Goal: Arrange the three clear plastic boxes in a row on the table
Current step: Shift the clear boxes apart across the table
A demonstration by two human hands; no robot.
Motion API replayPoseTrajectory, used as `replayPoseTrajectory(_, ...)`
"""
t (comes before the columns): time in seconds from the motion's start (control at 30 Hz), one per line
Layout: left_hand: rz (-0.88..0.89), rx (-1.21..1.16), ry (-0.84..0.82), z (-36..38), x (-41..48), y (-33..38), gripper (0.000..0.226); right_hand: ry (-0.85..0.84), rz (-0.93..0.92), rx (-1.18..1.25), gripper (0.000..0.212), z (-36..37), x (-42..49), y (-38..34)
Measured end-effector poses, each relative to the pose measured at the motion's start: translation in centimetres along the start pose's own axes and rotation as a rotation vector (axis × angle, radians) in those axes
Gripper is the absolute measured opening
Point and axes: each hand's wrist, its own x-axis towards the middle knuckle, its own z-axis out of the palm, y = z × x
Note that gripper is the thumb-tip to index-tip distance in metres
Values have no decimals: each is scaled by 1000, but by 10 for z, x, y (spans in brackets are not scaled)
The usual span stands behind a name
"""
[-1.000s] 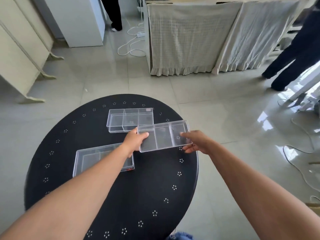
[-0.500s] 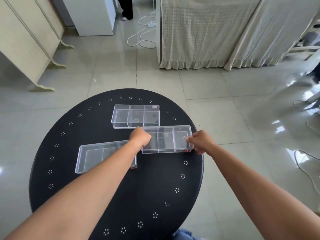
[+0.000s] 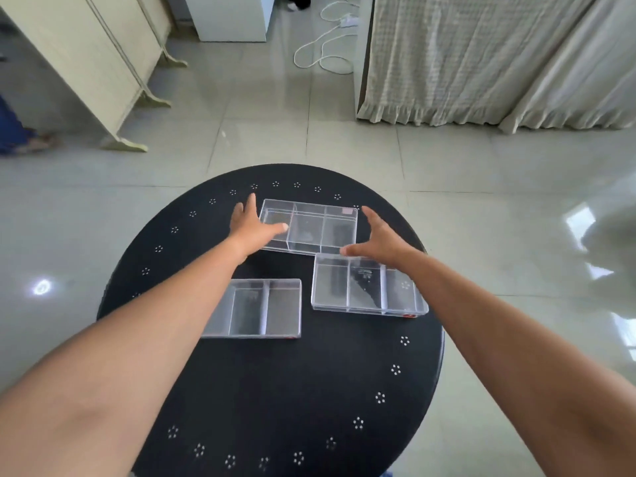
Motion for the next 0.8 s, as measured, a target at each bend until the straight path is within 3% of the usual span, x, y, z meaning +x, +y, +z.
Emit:
replayPoseTrajectory(0.1, -83, -167, -161, -2, 6, -22, 113, -62, 104, 89, 123, 1, 14, -6)
replayPoseTrajectory(0.2, -145, -274, -247, -1, 9, -31, 109, -79, 213, 67, 114, 7, 26, -7)
replayPoseTrajectory(0.4, -114, -331, -249, 13, 13, -31, 79, 15, 290, 56, 86, 31, 43, -26)
replayPoseTrajectory(0.57, -148, -524, -180, -3, 22, -32, 45, 68, 280, 279, 64, 28, 51, -44)
replayPoseTrajectory(0.6, -146, -549, -164, -9, 24, -32, 44, 76, 261, 299, 58, 24, 54, -48)
replayPoseTrajectory(0.73, -160, -687, -237, -37, 29, -31, 79, 117, 150, 330, 36, 3, 59, -63)
replayPoseTrajectory(0.8, -146, -697, -319, -53, 30, -23, 68, 61, 156, 391, 37, -9, 61, -65)
